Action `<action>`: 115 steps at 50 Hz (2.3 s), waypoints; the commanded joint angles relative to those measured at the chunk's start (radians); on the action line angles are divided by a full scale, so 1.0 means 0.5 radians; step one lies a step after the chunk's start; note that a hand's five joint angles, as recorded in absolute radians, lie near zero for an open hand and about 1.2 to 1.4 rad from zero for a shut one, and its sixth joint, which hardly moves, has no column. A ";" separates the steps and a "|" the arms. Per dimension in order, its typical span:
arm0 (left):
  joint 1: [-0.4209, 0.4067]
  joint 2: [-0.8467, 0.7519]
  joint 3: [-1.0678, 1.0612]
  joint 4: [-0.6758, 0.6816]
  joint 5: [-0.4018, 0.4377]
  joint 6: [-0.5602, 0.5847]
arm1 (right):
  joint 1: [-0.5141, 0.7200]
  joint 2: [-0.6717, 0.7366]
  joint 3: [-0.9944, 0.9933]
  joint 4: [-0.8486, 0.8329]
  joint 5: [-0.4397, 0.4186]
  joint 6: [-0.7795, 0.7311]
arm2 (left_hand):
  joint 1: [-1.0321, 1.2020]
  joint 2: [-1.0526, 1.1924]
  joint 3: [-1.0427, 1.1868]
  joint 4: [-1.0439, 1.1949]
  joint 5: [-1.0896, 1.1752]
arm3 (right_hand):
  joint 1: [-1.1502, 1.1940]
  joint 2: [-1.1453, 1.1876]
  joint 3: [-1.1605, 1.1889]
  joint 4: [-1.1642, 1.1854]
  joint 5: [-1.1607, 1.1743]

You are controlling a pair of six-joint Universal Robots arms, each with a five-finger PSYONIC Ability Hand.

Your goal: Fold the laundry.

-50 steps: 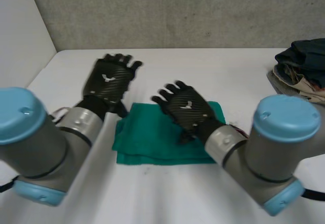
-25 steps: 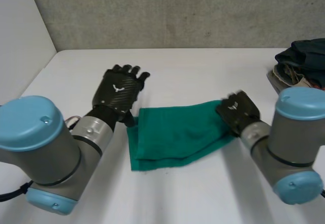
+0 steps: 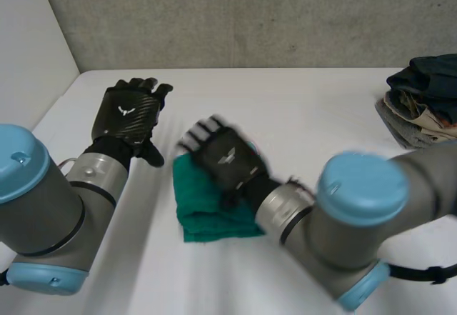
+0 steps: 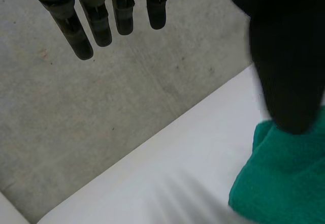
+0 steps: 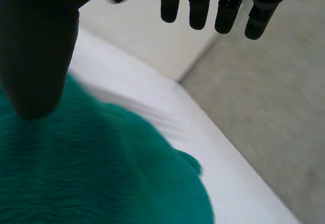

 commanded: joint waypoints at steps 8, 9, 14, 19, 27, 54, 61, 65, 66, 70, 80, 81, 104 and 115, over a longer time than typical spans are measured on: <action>-0.234 -0.434 0.350 -0.327 0.013 -0.186 | -0.332 0.217 -0.484 0.871 -0.091 0.782 | 0.061 0.029 0.016 0.038 0.013 | -0.135 -0.076 -0.074 -0.075 -0.088; -0.234 -0.492 0.360 -0.407 0.003 -0.180 | -0.332 0.260 -0.524 0.920 -0.076 0.745 | 0.067 0.034 0.022 0.044 0.019 | -0.135 -0.076 -0.074 -0.075 -0.088; -0.240 -0.658 0.384 -0.564 -0.095 -0.161 | -0.338 0.459 -0.671 1.031 -0.023 0.573 | 0.073 0.040 0.028 0.050 0.025 | -0.135 -0.076 -0.074 -0.075 -0.088; -0.246 -0.719 0.406 -0.653 -0.248 -0.155 | -0.329 0.530 -0.718 1.052 0.136 0.447 | 0.073 0.040 0.028 0.050 0.025 | -0.135 -0.076 -0.074 -0.075 -0.088; -0.252 -0.621 0.430 -0.677 -0.261 -0.155 | -0.323 0.276 -0.635 1.006 0.372 0.085 | 0.067 0.035 0.022 0.044 0.019 | 0.126 0.185 0.187 0.186 0.173; -0.182 -0.241 0.473 -0.588 0.292 -0.161 | 0.076 0.239 0.228 -0.104 0.330 -0.099 | 0.044 0.011 -0.002 0.021 -0.004 | 0.202 0.261 0.263 0.262 0.249; -0.182 -0.241 0.470 -0.585 0.286 -0.161 | 0.073 0.340 0.105 -0.163 0.327 -0.127 | 0.044 0.011 -0.002 0.021 -0.004 | 0.396 0.455 0.457 0.456 0.443; -0.182 -0.241 0.467 -0.585 0.286 -0.161 | 0.073 0.414 0.031 -0.163 0.336 -0.148 | 0.044 0.011 -0.002 0.021 -0.004 | 0.490 0.549 0.551 0.550 0.537; -0.182 -0.241 0.467 -0.585 0.286 -0.161 | 0.073 0.423 0.019 -0.163 0.333 -0.151 | 0.044 0.011 -0.002 0.021 -0.004 | 0.496 0.555 0.557 0.556 0.543; -0.182 -0.241 0.449 -0.585 0.286 -0.161 | 0.073 0.441 -0.055 -0.156 0.320 -0.148 | 0.044 0.011 -0.002 0.021 -0.004 | 0.496 0.555 0.557 0.556 0.543; -0.185 -0.229 0.443 -0.585 0.279 -0.161 | 0.055 0.552 -0.254 -0.156 0.308 -0.130 | 0.044 0.011 -0.002 0.021 -0.004 | 2.049 2.107 2.110 2.108 2.095; -0.185 -0.229 0.443 -0.588 0.279 -0.161 | 0.042 0.555 -0.269 -0.159 0.308 -0.127 | 0.044 0.011 -0.002 0.021 -0.004 | 2.306 2.365 2.367 2.366 2.352; -0.258 0.075 0.501 -0.576 0.301 -0.161 | -1.037 0.150 -1.012 -0.546 -0.057 0.247 | 0.032 -0.001 -0.014 0.009 -0.016 | 2.308 2.367 2.370 2.368 2.355; -0.348 0.048 0.535 -0.573 0.301 -0.164 | -1.675 0.453 -1.362 -0.822 -0.232 0.849 | 0.038 0.005 -0.008 0.015 -0.010 | 2.308 2.367 2.370 2.368 2.355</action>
